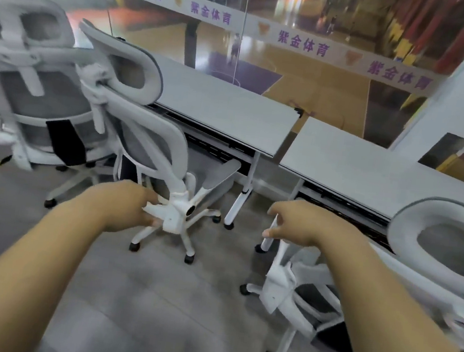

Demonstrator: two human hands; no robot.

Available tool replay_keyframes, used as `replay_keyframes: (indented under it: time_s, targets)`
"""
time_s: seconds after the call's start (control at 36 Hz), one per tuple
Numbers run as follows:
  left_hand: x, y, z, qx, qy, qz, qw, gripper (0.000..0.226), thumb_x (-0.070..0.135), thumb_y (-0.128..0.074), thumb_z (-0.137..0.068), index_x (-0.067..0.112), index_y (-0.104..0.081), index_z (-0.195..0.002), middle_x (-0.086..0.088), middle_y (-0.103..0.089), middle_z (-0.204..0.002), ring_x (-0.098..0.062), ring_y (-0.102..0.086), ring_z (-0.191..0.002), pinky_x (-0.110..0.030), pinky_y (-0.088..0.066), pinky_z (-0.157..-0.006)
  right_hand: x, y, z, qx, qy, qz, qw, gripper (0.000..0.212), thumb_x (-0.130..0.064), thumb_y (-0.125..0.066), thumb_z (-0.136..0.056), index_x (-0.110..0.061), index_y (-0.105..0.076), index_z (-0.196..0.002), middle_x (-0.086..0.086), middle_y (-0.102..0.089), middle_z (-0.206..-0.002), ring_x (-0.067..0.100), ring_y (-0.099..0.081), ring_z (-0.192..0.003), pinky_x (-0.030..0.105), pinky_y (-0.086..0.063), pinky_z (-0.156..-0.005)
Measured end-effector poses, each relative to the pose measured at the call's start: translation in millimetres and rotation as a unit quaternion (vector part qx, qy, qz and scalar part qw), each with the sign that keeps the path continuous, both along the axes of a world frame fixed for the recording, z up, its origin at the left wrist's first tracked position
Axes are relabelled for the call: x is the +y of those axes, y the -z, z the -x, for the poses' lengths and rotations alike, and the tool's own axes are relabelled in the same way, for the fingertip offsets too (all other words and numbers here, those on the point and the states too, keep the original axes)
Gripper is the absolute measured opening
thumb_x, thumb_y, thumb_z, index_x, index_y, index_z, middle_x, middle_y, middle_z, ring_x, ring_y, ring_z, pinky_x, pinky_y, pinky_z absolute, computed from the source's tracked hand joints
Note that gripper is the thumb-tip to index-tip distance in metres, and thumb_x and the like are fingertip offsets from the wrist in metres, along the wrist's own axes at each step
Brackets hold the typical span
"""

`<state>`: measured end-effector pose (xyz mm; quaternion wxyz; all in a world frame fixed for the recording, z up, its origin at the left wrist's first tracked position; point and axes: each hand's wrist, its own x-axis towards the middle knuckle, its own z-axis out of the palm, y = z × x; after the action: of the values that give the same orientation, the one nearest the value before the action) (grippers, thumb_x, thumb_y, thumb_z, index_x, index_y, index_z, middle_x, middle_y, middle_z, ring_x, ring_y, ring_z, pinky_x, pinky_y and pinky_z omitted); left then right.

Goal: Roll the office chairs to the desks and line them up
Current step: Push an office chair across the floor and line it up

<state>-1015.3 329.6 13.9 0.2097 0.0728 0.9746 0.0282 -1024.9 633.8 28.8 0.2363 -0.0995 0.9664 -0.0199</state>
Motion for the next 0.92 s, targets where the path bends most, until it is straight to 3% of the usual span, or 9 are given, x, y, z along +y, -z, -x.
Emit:
replay_keyframes:
  time_s: [0.06, 0.17, 0.33, 0.42, 0.5, 0.58, 0.75, 0.92]
  targets:
    - [-22.1, 0.7, 5.2, 0.002, -0.011, -0.001, 1.000, 0.044, 0.050, -0.055, -0.085, 0.032, -0.053, -0.124, 0.007, -0.060, -0.119, -0.016, -0.053, -0.110, -0.035, -0.045, -0.092, -22.1, 4.6, 11.4, -0.018, 0.001, 0.011, 1.000, 0.033, -0.050, -0.059, -0.086, -0.034, -0.051, -0.114, -0.005, -0.056, -0.112, 0.019, -0.062, -0.094, 0.036, -0.050, -0.081]
    - [-61.5, 5.2, 21.7, 0.003, -0.045, -0.007, 0.999, 0.041, 0.049, -0.057, -0.086, 0.032, -0.053, -0.124, 0.003, -0.058, -0.122, -0.018, -0.053, -0.112, -0.034, -0.045, -0.092, -62.5, 12.2, 41.5, -0.011, -0.037, -0.021, 0.999, 0.053, -0.054, -0.057, -0.085, -0.028, -0.046, -0.130, -0.002, -0.054, -0.125, 0.021, -0.054, -0.107, 0.037, -0.046, -0.085]
    - [-111.2, 12.5, 64.0, -0.005, -0.093, -0.023, 0.995, 0.048, 0.052, -0.058, -0.084, 0.034, -0.051, -0.128, 0.003, -0.057, -0.125, -0.019, -0.055, -0.110, -0.035, -0.045, -0.092, -112.7, 17.6, 102.9, -0.007, -0.070, -0.023, 0.997, 0.050, -0.050, -0.058, -0.087, -0.023, -0.050, -0.128, 0.000, -0.055, -0.128, 0.022, -0.053, -0.113, 0.037, -0.045, -0.089]
    - [-130.7, 14.1, 93.2, -0.001, -0.104, -0.013, 0.994, 0.048, 0.052, -0.058, -0.084, 0.034, -0.050, -0.127, 0.004, -0.058, -0.124, -0.018, -0.053, -0.112, -0.037, -0.046, -0.094, -134.8, 23.1, 141.7, 0.008, -0.072, -0.009, 0.997, 0.055, -0.054, -0.059, -0.084, -0.026, -0.047, -0.130, -0.001, -0.056, -0.127, 0.022, -0.053, -0.114, 0.035, -0.045, -0.084]
    - [-150.3, 12.3, 126.2, -0.008, -0.118, -0.009, 0.993, 0.046, 0.051, -0.057, -0.086, 0.034, -0.049, -0.128, 0.006, -0.062, -0.118, -0.016, -0.054, -0.110, -0.033, -0.046, -0.092, -157.8, 26.3, 180.4, 0.014, -0.072, 0.001, 0.997, 0.055, -0.054, -0.058, -0.083, -0.030, -0.046, -0.130, -0.002, -0.056, -0.127, 0.021, -0.055, -0.112, 0.039, -0.048, -0.089]
    - [-173.9, 8.0, 160.2, -0.006, -0.133, -0.005, 0.991, 0.048, 0.052, -0.056, -0.086, 0.032, -0.050, -0.128, 0.005, -0.059, -0.118, -0.016, -0.056, -0.102, -0.034, -0.048, -0.089, -180.8, 24.6, 214.4, 0.026, -0.082, 0.008, 0.996, 0.046, -0.050, -0.058, -0.084, -0.032, -0.048, -0.125, -0.001, -0.058, -0.121, 0.021, -0.058, -0.106, 0.041, -0.050, -0.086]
    - [-223.0, 2.0, 213.1, 0.016, -0.167, -0.008, 0.986, 0.046, 0.056, -0.058, -0.082, 0.032, -0.053, -0.121, 0.007, -0.058, -0.116, -0.017, -0.060, -0.096, -0.038, -0.052, -0.086, -233.9, 16.0, 269.9, 0.071, -0.124, -0.004, 0.990, 0.051, -0.052, -0.056, -0.086, -0.027, -0.045, -0.129, 0.001, -0.057, -0.122, 0.024, -0.054, -0.110, 0.035, -0.043, -0.075]
    - [-269.0, 7.5, 256.7, 0.025, -0.171, -0.013, 0.985, 0.049, 0.055, -0.057, -0.083, 0.032, -0.050, -0.126, 0.006, -0.057, -0.123, -0.018, -0.055, -0.106, -0.038, -0.047, -0.092, -280.5, 16.5, 301.9, 0.079, -0.131, -0.008, 0.988, 0.048, -0.054, -0.054, -0.087, -0.022, -0.049, -0.122, 0.001, -0.057, -0.119, 0.024, -0.054, -0.106, 0.036, -0.044, -0.073]
